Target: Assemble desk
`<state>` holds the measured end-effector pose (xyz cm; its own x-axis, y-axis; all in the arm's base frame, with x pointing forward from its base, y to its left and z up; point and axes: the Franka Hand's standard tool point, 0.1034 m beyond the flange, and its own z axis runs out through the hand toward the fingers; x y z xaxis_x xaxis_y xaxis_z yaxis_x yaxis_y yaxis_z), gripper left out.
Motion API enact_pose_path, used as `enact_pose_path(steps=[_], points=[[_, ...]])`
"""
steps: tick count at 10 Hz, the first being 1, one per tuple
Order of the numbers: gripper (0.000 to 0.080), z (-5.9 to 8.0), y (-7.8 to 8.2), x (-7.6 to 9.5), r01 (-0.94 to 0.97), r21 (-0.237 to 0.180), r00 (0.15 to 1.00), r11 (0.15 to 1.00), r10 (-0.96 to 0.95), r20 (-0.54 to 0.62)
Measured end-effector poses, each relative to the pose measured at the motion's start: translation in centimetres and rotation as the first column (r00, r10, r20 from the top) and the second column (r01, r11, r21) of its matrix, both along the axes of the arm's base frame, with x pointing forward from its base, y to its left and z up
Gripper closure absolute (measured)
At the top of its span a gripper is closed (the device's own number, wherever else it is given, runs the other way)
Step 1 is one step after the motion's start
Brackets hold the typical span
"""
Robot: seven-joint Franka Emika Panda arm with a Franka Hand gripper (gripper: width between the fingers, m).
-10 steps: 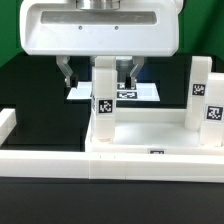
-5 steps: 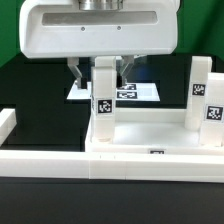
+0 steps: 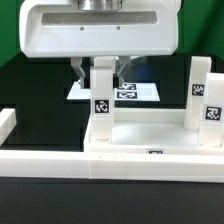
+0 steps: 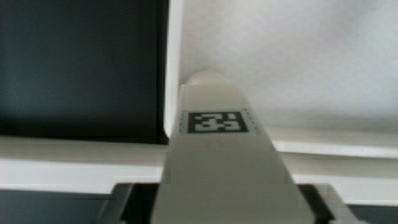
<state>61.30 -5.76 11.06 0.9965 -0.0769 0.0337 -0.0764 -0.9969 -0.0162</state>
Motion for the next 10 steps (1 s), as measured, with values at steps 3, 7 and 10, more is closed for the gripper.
enact_pose_path(steps=[3, 7, 10], points=[[0.0511, -0.09, -0.02, -0.07, 0.295, 0.033, 0.955, 0.955, -0.295, -0.007], [0.0511, -0.20, -0.17, 0.11, 0.659, 0.063, 0.751, 0.749, -0.660, -0.010], [0.0511, -0.21, -0.06, 0.43, 0.848, 0.082, 0.527, 0.523, -0.850, -0.025]])
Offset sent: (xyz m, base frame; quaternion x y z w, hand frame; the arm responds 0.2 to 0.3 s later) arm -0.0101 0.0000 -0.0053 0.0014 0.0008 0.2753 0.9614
